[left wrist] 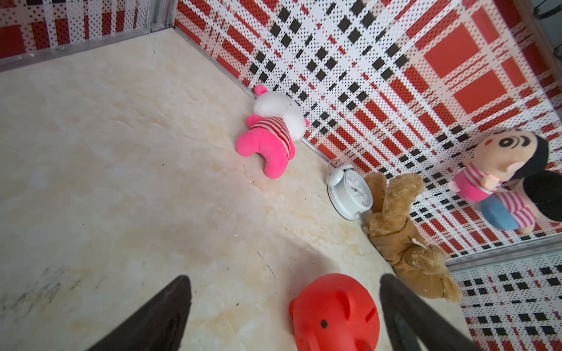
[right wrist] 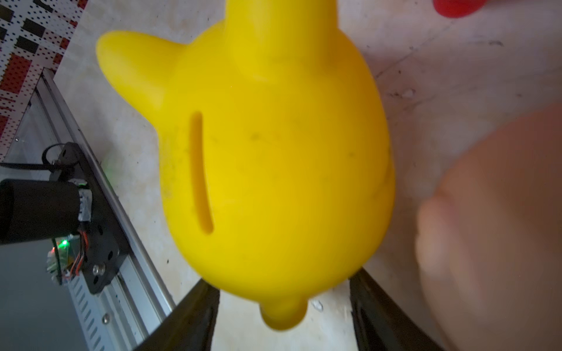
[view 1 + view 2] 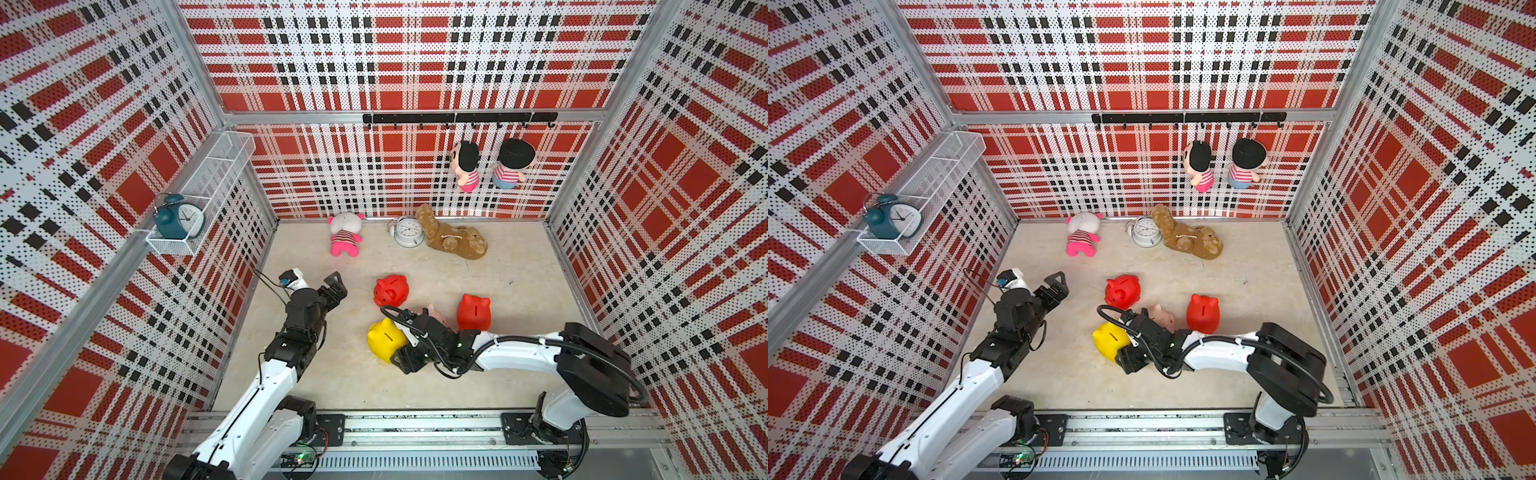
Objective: Open piggy banks
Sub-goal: Move the piggy bank to the center of the board, then adjust the piggy bank at the center of the board.
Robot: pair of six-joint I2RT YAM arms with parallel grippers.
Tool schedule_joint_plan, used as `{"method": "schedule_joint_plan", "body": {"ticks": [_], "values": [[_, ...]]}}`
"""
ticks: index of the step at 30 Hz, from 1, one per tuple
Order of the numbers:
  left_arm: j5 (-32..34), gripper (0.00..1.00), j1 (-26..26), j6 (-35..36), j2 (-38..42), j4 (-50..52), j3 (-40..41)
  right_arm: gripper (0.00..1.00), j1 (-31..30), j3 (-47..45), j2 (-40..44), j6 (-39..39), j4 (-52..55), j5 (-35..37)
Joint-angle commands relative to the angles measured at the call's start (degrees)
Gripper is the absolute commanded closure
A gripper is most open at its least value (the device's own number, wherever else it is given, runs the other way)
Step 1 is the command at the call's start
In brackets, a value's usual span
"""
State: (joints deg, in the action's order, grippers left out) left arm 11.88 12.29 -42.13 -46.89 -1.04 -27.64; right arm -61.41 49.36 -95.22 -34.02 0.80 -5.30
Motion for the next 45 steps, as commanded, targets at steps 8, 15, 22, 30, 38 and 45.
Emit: {"method": "schedule_joint_plan", "body": {"ticks": [8,15,22,30,38,45], "values": [[-6.08,0.02,-0.64,-0.02,2.90,2.08,1.63,0.33,3.53,17.16,-14.72,-0.53,-10.84,5.62],[-5.90,0.02,3.62,-0.32,4.45,2.36,1.47,0.31,7.14,21.30,-12.61,3.87,-9.18,3.49],[2.80,0.02,19.90,0.40,1.31,0.47,-0.13,0.27,10.14,12.99,3.03,6.60,1.10,7.54],[4.48,0.02,33.42,1.62,-8.88,-14.57,0.65,0.40,10.74,3.65,20.70,5.19,18.05,15.67],[1.75,0.01,38.37,8.03,-26.77,-22.16,-7.05,0.56,10.87,-8.37,28.60,-1.14,18.79,11.16],[-1.09,0.02,38.42,9.64,-36.87,-23.78,-12.05,0.53,10.96,-14.61,28.84,-1.68,13.14,9.81]]}}
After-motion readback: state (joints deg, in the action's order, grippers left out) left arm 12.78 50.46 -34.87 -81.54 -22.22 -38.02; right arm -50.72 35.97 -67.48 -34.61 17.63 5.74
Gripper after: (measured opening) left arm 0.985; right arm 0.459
